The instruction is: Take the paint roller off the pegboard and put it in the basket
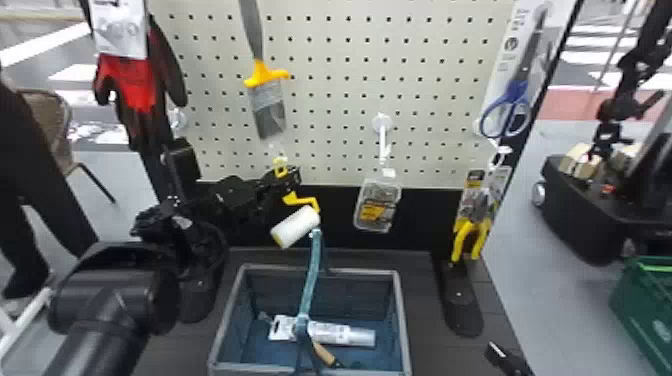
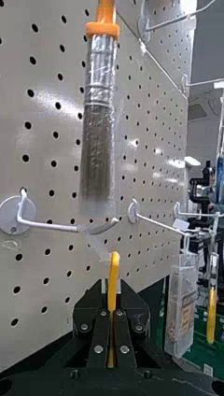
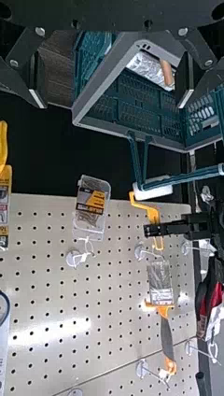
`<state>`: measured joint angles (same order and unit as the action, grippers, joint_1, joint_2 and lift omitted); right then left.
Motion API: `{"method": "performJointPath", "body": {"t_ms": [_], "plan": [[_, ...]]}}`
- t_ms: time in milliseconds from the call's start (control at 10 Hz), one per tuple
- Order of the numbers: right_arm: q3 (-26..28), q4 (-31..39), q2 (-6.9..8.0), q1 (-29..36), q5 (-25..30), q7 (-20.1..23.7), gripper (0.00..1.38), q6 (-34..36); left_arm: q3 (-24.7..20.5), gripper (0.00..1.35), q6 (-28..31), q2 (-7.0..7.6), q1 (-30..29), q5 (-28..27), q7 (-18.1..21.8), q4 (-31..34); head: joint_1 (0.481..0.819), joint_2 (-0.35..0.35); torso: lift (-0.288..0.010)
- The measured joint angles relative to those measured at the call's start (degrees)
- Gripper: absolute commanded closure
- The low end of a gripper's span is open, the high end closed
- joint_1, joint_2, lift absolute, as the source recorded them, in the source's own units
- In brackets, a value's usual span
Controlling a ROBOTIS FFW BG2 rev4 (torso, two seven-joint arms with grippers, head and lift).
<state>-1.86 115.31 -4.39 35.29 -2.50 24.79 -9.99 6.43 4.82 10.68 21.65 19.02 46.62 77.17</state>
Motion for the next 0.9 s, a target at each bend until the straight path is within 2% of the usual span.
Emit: {"method": "performJointPath", "body": {"t_ms": [900], "plan": [[0.5,0.5,-0.04,1.0,0.0,-0.1,0.25,0.8,-2.2,1.22,1.3,0.5,-4.9,-0.4,-0.9,12.2,0.549,0.0,-0.1]]}}
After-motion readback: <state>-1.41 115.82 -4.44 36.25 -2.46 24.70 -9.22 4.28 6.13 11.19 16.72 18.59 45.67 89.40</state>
